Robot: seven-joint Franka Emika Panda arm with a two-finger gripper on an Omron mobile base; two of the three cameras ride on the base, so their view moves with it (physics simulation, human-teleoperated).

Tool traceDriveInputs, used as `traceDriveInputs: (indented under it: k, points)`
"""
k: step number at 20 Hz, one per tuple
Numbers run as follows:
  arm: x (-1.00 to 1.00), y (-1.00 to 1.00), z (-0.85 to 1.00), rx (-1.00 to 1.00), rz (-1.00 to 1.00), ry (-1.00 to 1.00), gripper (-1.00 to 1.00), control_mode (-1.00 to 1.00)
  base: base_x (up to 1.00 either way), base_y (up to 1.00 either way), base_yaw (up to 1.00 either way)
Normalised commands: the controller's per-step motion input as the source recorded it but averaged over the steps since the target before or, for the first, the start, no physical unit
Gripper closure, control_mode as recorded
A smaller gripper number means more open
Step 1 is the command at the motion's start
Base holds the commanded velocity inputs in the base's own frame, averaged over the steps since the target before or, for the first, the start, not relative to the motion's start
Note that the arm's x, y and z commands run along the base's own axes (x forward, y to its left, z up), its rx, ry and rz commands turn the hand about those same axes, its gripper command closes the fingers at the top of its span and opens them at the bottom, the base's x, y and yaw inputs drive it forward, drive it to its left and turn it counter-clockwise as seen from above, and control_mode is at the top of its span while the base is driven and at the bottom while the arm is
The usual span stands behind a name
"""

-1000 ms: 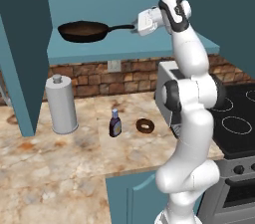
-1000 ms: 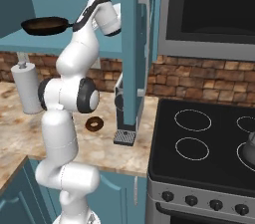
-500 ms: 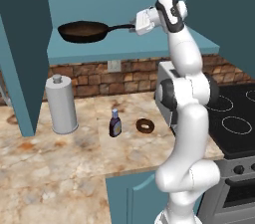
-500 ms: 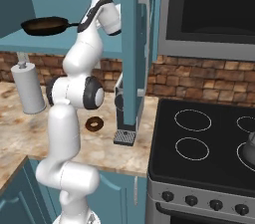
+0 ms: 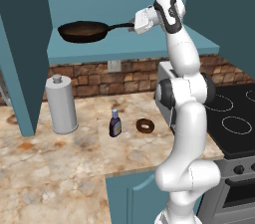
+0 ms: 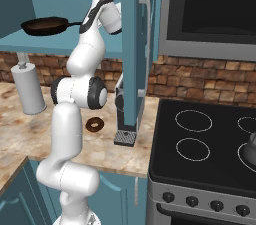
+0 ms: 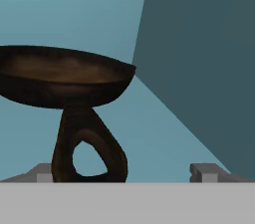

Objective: Pick the pan from the cabinet and place it on the stove. Then turn on the stove burner for the pan.

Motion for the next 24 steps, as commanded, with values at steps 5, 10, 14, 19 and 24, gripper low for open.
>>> traceDriveInputs:
  k: [5,10,14,19,24]
  points:
    - [0.04,0.12,-0.02,-0.01,0.01,0.00,-1.00,-1.00,0.00,0.00,0.00]
    - [0.01,0.14,-0.09,-0.03,0.01,0.00,1.00,-1.00,0.00,0.00,0.00]
    - [0.00,0.01,-0.16,-0.02,0.03,0.00,1.00,-1.00,0.00,0.00,0.00]
    - [-0.08,0.00,-0.05,0.00,0.04,-0.02,1.00,-1.00,0.00,0.00,0.00]
    - [-0.44,0.00,-0.01,0.00,0.04,-0.11,1.00,-1.00,0.00,0.00,0.00]
